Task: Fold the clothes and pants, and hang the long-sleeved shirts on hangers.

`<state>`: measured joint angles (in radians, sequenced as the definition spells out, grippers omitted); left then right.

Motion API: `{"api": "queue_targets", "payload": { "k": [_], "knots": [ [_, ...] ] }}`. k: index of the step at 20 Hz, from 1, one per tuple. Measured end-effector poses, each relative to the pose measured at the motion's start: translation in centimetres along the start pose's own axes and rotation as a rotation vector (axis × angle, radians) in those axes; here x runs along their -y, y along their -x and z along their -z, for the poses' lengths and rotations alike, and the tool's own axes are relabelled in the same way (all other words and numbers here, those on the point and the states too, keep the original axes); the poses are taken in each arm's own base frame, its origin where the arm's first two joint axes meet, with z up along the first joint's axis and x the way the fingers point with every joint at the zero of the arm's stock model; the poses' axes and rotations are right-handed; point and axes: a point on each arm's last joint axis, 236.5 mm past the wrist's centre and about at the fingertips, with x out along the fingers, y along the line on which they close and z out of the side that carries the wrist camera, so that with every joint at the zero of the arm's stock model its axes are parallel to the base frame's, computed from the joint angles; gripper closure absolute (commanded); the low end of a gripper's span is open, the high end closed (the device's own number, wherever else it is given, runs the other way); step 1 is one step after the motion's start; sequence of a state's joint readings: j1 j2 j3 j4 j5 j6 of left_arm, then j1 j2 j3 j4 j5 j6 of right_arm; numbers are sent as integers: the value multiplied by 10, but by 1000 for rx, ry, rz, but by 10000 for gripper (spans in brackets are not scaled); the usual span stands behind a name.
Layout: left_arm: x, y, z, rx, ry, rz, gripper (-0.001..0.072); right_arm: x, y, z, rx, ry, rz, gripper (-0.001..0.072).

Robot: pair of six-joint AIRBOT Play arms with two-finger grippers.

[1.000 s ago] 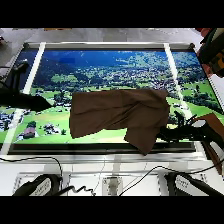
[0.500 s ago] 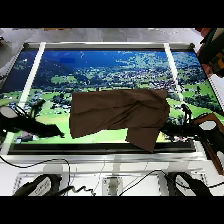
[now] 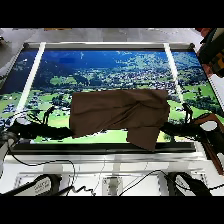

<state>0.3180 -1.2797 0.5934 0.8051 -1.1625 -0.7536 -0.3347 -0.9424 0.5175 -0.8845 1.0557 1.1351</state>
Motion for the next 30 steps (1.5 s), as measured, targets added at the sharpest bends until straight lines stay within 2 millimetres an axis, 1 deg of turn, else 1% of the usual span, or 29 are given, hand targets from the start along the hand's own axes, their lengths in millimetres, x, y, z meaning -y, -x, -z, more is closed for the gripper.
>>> {"api": "queue_targets", "payload": {
  "k": [1,3,4,5,6,7,8,10,12,14,16,18,20,22,24,26,27,28,30],
  "knots": [
    [1,-3,-2,8,1,17,140,0,0,0,0,-1,-1,699],
    [1,-8,-4,14,3,40,165,-1,0,-1,2,-3,-6,699],
    [1,-10,-5,16,6,47,204,-2,0,-1,3,-5,-8,699],
    [1,-12,-6,17,2,47,305,-3,0,-1,6,-7,-11,700],
    [-1,-15,-6,17,-4,42,430,-4,0,-2,8,-9,-16,700],
    [-2,-16,-6,14,-10,35,526,-5,1,-3,13,-7,-19,700],
    [-3,-17,-6,9,-17,31,697,-8,3,-7,26,0,-25,700],
    [0,-16,-13,21,-30,35,690,-15,12,-18,63,29,-31,700],
    [5,-9,-23,28,-50,45,691,-24,26,-32,114,69,-33,700],
    [20,5,-33,29,-67,77,692,-35,42,-44,167,110,-32,700],
    [35,23,-42,48,-96,96,692,-48,59,-50,213,154,-36,700],
    [49,48,-50,101,-136,85,693,-60,75,-47,239,202,-39,700],
    [59,74,-55,168,-159,58,692,-69,88,-39,249,248,-33,700],
    [69,102,-56,246,-174,22,692,-78,99,-33,272,268,-37,700],
    [76,125,-57,321,-184,-19,692,-89,109,-29,297,266,-54,700],
    [80,139,-60,384,-188,-54,691,-98,113,-31,334,246,-88,700],
    [80,143,-65,418,-184,-71,691,-101,114,-36,364,226,-106,700],
    [77,143,-71,448,-175,-88,691,-102,111,-43,397,200,-122,700],
    [70,135,-85,488,-160,-110,691,-102,101,-62,459,135,-146,700]
  ]
}}
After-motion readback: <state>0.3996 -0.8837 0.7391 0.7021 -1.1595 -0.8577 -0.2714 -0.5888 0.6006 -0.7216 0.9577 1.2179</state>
